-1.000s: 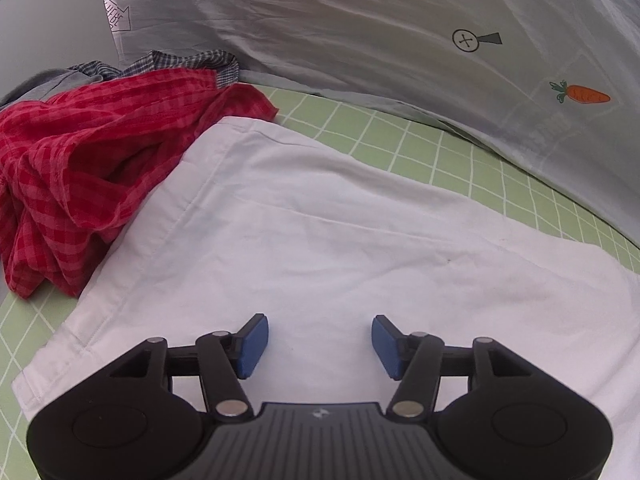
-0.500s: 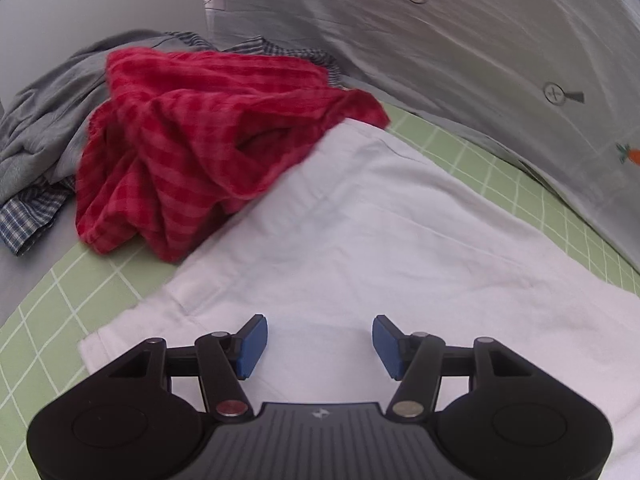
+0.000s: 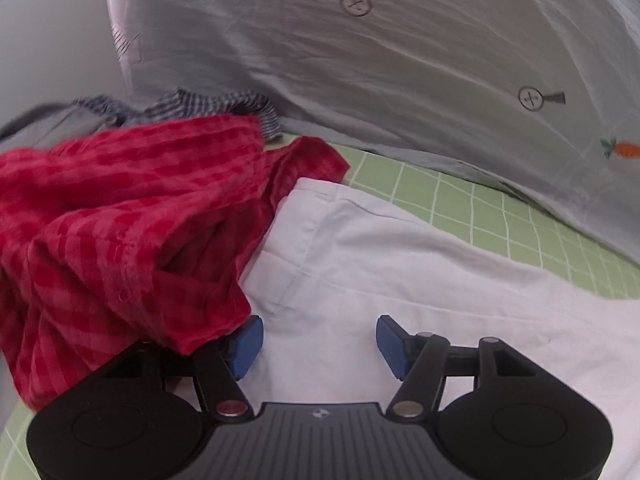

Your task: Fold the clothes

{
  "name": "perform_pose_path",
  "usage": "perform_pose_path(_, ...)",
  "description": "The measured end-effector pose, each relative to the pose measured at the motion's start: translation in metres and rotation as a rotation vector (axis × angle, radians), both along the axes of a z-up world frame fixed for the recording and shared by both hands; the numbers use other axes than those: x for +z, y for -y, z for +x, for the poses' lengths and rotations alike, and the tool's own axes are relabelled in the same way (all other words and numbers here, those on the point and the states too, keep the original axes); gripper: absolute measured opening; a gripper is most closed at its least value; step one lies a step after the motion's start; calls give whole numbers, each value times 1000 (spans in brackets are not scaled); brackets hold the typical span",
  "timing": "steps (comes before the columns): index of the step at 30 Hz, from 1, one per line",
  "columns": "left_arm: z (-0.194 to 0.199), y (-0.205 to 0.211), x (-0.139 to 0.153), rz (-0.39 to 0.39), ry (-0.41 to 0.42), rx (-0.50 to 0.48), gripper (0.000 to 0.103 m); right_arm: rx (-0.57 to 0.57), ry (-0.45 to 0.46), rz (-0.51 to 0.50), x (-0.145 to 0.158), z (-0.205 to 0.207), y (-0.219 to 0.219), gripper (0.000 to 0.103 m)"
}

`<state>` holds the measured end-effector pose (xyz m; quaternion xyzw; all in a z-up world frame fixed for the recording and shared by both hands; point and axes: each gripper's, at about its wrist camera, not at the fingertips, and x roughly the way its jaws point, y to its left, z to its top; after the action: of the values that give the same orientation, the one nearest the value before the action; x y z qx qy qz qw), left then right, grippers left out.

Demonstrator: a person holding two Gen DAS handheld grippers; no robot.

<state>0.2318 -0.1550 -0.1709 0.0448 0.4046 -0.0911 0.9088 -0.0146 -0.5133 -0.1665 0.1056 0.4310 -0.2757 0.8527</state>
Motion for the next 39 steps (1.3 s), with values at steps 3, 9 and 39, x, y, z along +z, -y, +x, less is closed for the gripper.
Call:
perform_pose_path(3, -3, 9, -6, 99, 68, -18, 58, -9, 0, 11, -1, 9, -10, 88)
perform_pose_path(9, 20, -1, -6, 121, 75, 25, 47, -23, -13, 10, -2, 19, -26, 88)
perform_pose_path(39, -171, -116, 47, 6, -66, 75, 82, -95, 45, 56, 33, -132, -66, 98)
